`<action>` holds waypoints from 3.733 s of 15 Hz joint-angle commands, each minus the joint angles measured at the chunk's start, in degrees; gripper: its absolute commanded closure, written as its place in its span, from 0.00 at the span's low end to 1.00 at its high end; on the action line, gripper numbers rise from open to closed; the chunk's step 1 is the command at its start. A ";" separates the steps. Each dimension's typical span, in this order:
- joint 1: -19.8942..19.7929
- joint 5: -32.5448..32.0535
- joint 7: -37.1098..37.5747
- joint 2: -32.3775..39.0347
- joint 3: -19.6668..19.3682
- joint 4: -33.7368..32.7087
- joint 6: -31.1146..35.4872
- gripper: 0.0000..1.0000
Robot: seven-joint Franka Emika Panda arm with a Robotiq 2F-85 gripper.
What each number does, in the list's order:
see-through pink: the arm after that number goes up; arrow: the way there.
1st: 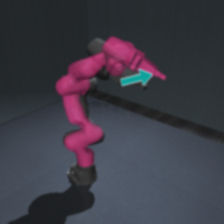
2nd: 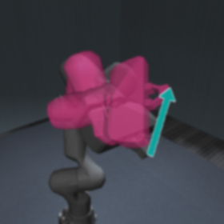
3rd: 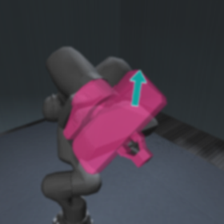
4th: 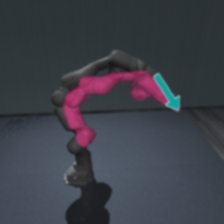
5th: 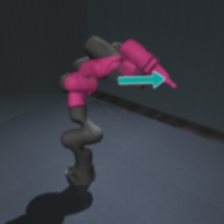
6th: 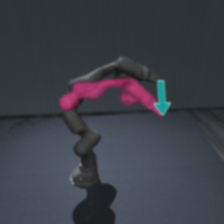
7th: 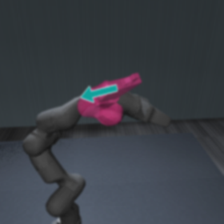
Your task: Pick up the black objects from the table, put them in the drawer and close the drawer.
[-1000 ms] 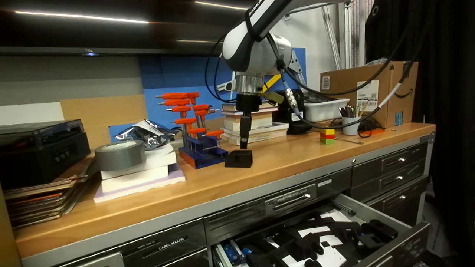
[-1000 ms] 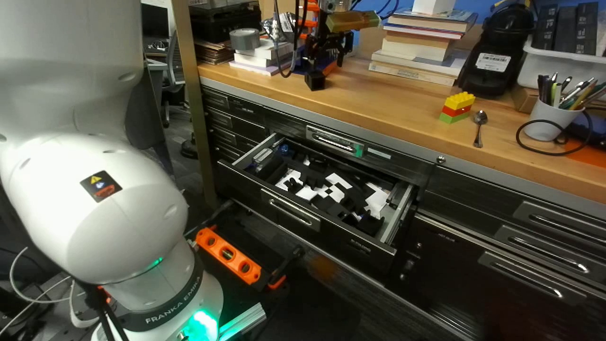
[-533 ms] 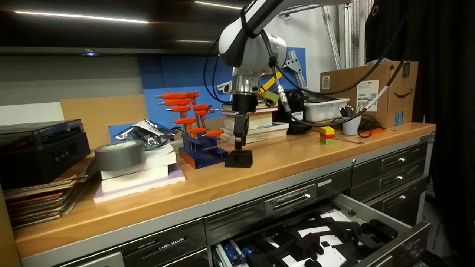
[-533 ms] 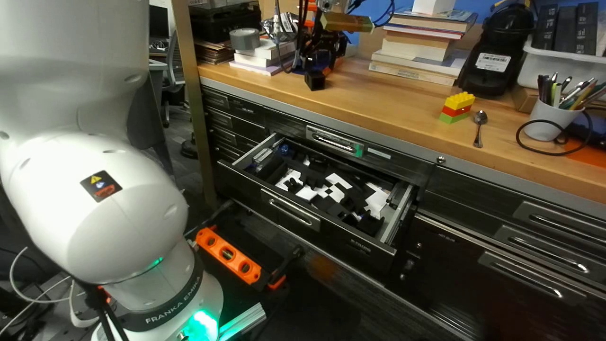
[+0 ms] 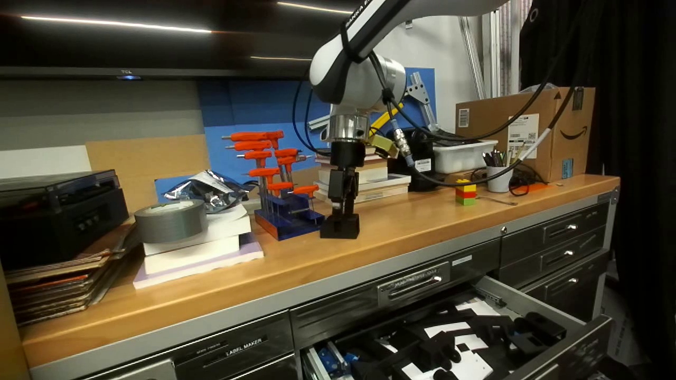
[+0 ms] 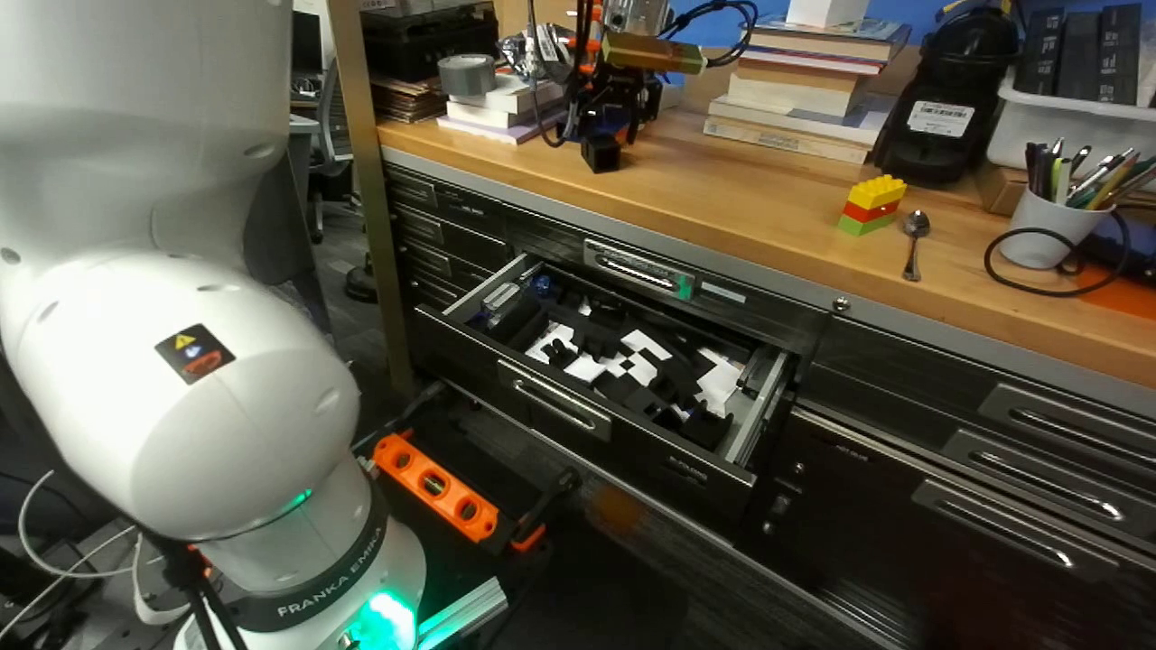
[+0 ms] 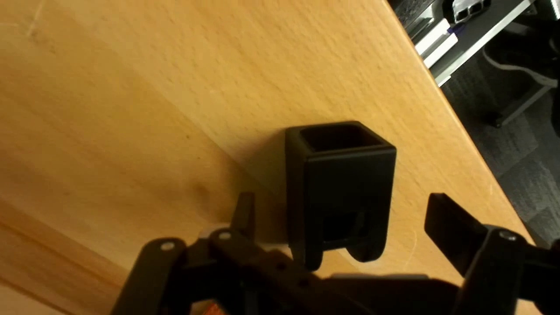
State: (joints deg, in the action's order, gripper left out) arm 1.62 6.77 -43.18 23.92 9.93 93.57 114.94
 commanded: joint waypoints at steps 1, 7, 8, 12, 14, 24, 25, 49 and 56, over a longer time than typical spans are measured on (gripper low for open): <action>1.98 -3.03 4.37 0.27 -0.55 0.37 0.71 0.00; 2.55 -4.86 7.30 -0.06 -0.28 1.84 1.69 0.25; 2.54 -5.03 7.66 -0.20 -0.31 2.13 1.94 0.26; 2.57 -5.61 8.73 -0.52 -0.30 3.25 3.20 0.58; 2.42 -5.53 9.17 -0.89 -0.31 3.80 3.60 0.73; 2.62 -9.41 26.29 -13.45 -3.54 14.79 4.54 0.71; 2.74 -10.21 28.64 -15.27 -3.98 16.39 4.29 0.71; -2.25 -15.59 68.40 -27.18 -8.46 56.36 26.97 0.72; -4.71 -13.89 63.86 -15.21 -13.25 58.06 48.04 0.72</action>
State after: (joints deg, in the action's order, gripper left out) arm -2.78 -8.66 23.57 3.66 -2.01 152.72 156.52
